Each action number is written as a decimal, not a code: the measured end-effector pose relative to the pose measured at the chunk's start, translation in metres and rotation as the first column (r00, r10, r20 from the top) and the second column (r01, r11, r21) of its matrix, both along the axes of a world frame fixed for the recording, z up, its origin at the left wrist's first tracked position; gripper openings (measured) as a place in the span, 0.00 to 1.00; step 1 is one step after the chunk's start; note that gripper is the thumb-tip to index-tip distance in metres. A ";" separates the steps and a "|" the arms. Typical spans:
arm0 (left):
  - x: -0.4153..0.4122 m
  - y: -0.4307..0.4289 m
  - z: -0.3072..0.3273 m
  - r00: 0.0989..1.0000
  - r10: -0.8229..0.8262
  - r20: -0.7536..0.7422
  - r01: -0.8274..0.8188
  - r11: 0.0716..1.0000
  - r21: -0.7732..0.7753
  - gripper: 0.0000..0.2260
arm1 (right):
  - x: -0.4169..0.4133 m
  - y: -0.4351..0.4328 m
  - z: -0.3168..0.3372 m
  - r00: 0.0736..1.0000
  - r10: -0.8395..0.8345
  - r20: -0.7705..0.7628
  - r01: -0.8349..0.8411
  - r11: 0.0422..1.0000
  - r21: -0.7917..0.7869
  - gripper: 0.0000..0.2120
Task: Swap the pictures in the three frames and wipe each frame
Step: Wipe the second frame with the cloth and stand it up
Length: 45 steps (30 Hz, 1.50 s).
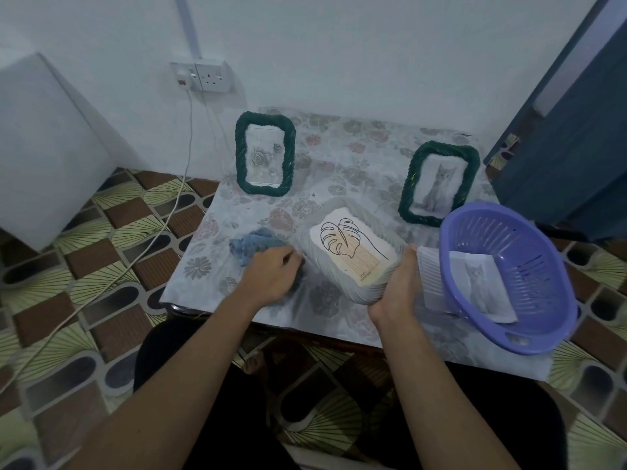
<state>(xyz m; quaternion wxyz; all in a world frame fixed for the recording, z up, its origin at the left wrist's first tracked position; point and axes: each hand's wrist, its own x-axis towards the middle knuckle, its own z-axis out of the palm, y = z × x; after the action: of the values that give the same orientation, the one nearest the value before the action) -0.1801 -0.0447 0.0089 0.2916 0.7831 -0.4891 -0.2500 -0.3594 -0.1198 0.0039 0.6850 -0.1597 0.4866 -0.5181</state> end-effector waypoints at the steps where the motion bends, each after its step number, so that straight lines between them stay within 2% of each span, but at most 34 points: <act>1: -0.007 -0.001 0.006 0.958 0.087 -0.273 -0.096 0.995 -0.021 0.17 | 0.001 0.000 -0.001 1.000 -0.006 0.004 0.006 1.000 -0.003 0.20; 2: -0.015 -0.003 0.011 0.828 0.175 -0.533 -0.201 0.980 0.011 0.18 | 0.002 0.000 -0.001 1.000 -0.008 0.012 0.008 1.000 -0.004 0.20; 3: -0.022 -0.005 0.014 0.661 0.232 -0.714 -0.268 0.961 0.065 0.17 | 0.002 0.000 -0.002 1.000 -0.009 0.021 0.009 1.000 -0.008 0.20; 4: -0.028 -0.007 0.015 0.523 0.255 -0.813 -0.295 0.949 0.108 0.17 | 0.003 0.001 -0.002 1.000 -0.006 0.023 0.006 1.000 -0.014 0.20; 5: -0.034 -0.008 0.014 0.443 0.260 -0.858 -0.300 0.945 0.131 0.15 | 0.004 0.002 -0.001 1.000 0.001 0.030 -0.001 1.000 -0.020 0.20; 8: -0.047 -0.007 0.009 0.322 0.219 -0.921 -0.346 0.933 0.100 0.06 | 0.007 0.007 -0.003 1.000 0.018 0.007 -0.018 1.000 -0.018 0.20; 11: -0.052 -0.007 0.009 0.258 0.213 -0.942 -0.441 0.894 0.081 0.06 | 0.005 0.008 -0.008 0.997 0.067 -0.046 -0.067 0.998 0.001 0.18; 13: -0.053 -0.007 0.012 0.294 0.235 -0.926 -0.485 0.872 0.067 0.05 | 0.001 0.008 -0.010 0.984 0.114 -0.133 -0.115 0.993 0.004 0.17; 15: -0.050 -0.006 0.013 0.376 0.279 -0.884 -0.525 0.850 0.044 0.04 | -0.004 0.010 -0.011 0.944 0.145 -0.295 -0.162 0.986 -0.035 0.22; 17: -0.047 -0.004 0.016 0.507 0.291 -0.812 -0.534 0.845 -0.031 0.05 | -0.008 0.014 -0.013 0.843 0.203 -0.498 -0.293 0.950 -0.108 0.28; 19: -0.046 -0.003 0.023 0.703 0.261 -0.662 -0.474 0.865 -0.162 0.06 | -0.009 0.017 -0.011 0.684 0.218 -0.697 -0.443 0.882 -0.159 0.25; 20: -0.046 -0.002 0.027 0.807 0.237 -0.541 -0.411 0.883 -0.227 0.06 | -0.009 0.018 -0.008 0.664 0.215 -0.716 -0.486 0.852 -0.194 0.21; 21: -0.048 -0.001 0.031 0.889 0.213 -0.405 -0.341 0.899 -0.274 0.06 | -0.008 0.020 -0.003 0.704 0.250 -0.665 -0.509 0.831 -0.225 0.17; 23: -0.053 -0.002 0.039 0.970 0.163 -0.179 -0.215 0.920 -0.328 0.06 | -0.004 0.023 0.006 0.792 0.375 -0.482 -0.535 0.807 -0.251 0.13; 26: -0.066 -0.002 0.041 0.995 0.076 0.066 -0.048 0.933 -0.358 0.11 | -0.001 0.023 0.008 0.839 0.445 -0.314 -0.525 0.814 -0.248 0.16; 29: -0.078 -0.001 0.036 0.967 0.041 0.251 0.059 0.923 -0.380 0.15 | -0.003 0.024 0.013 0.882 0.453 -0.131 -0.472 0.854 -0.221 0.20; 32: -0.093 0.001 0.035 0.907 0.061 0.417 0.148 0.881 -0.450 0.12 | -0.009 0.027 0.016 0.897 0.435 0.079 -0.411 0.886 -0.213 0.26; 34: -0.101 0.003 0.036 0.887 0.030 0.461 0.193 0.883 -0.428 0.10 | -0.012 0.027 0.013 0.885 0.448 0.126 -0.421 0.886 -0.191 0.30; 36: -0.107 0.003 0.037 0.918 -0.074 0.390 0.227 0.903 -0.364 0.10 | -0.014 0.026 0.009 0.883 0.454 0.120 -0.434 0.887 -0.158 0.29; 38: -0.107 0.003 0.037 0.961 -0.135 0.240 0.209 0.925 -0.316 0.12 | -0.017 0.023 0.004 0.869 0.489 0.079 -0.478 0.869 -0.131 0.28; 41: -0.099 0.002 0.036 0.995 -0.080 0.061 0.097 0.928 -0.360 0.14 | -0.020 0.019 -0.004 0.852 0.520 -0.053 -0.523 0.851 -0.055 0.34; 45: -0.088 0.000 0.029 0.998 0.004 0.057 0.016 0.938 -0.347 0.12 | -0.021 0.013 -0.015 0.897 0.425 -0.121 -0.427 0.904 0.015 0.33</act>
<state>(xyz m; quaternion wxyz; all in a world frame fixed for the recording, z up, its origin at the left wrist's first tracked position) -0.2681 -0.0448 0.0374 0.4103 0.7247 -0.5361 -0.1384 -0.3802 -0.1067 -0.0107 0.7498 -0.2976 0.4776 -0.3480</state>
